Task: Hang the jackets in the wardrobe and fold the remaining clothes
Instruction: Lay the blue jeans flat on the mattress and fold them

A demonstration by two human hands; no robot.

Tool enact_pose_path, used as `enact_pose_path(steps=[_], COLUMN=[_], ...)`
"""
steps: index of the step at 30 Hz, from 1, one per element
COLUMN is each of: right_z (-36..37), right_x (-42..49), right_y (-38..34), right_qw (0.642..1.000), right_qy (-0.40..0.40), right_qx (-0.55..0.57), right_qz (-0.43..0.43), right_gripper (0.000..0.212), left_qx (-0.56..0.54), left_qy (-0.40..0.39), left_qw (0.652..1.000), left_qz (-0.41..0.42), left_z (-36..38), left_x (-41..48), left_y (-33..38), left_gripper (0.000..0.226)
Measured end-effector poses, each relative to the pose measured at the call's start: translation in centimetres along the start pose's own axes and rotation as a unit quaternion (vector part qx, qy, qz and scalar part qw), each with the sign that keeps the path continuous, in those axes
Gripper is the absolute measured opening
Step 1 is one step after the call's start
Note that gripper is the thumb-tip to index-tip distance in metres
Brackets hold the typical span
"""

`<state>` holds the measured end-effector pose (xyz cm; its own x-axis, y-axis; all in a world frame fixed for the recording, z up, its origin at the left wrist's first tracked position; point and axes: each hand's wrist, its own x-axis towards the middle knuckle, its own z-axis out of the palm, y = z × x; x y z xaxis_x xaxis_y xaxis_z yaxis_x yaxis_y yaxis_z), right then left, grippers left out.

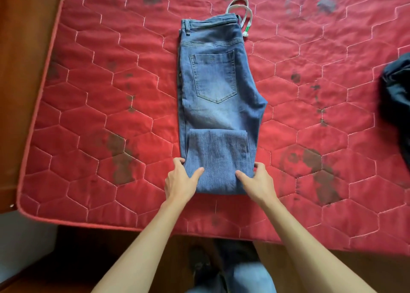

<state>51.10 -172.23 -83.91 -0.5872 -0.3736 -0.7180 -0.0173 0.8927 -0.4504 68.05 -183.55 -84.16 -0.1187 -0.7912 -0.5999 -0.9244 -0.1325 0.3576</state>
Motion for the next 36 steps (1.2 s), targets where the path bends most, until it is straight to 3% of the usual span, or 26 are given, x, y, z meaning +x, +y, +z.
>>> enact_pose_path(steps=[7, 10, 12, 15, 20, 23, 27, 30, 33, 36], right_z=[0.1, -0.1, -0.7, -2.2, -4.8, -5.5, -4.8, -3.6, -2.0, -0.8], right_x=[-6.3, -9.5, -10.6, -10.6, -6.6, -2.6, 2.7, 5.5, 6.4, 5.4], right_y=[4.2, 6.1, 6.5, 4.5, -1.5, -4.7, -8.0, -8.2, -7.0, -5.3], right_qw=[0.995, 0.99, 0.986, 0.979, 0.94, 0.931, 0.958, 0.972, 0.982, 0.982], right_qy=[-0.024, -0.043, -0.045, -0.068, -0.078, -0.083, -0.089, -0.087, -0.049, -0.004], right_qx=[0.093, 0.124, 0.132, 0.187, 0.33, 0.353, 0.273, 0.213, 0.146, 0.094], right_qz=[-0.009, -0.059, -0.089, -0.029, 0.033, 0.03, -0.012, -0.055, -0.105, -0.166], right_gripper=[0.064, 0.076, 0.067, 0.031, 0.038, 0.032, 0.027, 0.05, 0.057, 0.074], left_qx=[-0.077, -0.199, -0.276, -0.296, -0.434, -0.432, -0.376, -0.228, -0.123, -0.119], left_qy=[-0.016, -0.066, -0.109, -0.139, -0.178, -0.145, -0.113, -0.031, 0.078, 0.119], left_qw=[0.996, 0.977, 0.954, 0.944, 0.882, 0.889, 0.92, 0.973, 0.987, 0.986], left_qz=[0.039, 0.045, 0.038, 0.046, -0.04, -0.043, -0.022, 0.026, 0.067, 0.009], left_z=[-1.1, -1.7, -2.4, -4.2, -6.4, -6.7, -5.3, -2.9, -1.6, -1.1], left_x=[-6.6, -9.7, -10.3, -9.1, -4.0, 0.2, 5.2, 7.1, 6.4, 5.1], left_y=[-4.9, -6.2, -6.5, -5.9, -1.6, 1.4, 4.0, 3.5, 2.7, 2.5], left_gripper=[0.037, 0.038, 0.03, 0.027, 0.054, 0.043, 0.015, 0.058, 0.064, 0.07])
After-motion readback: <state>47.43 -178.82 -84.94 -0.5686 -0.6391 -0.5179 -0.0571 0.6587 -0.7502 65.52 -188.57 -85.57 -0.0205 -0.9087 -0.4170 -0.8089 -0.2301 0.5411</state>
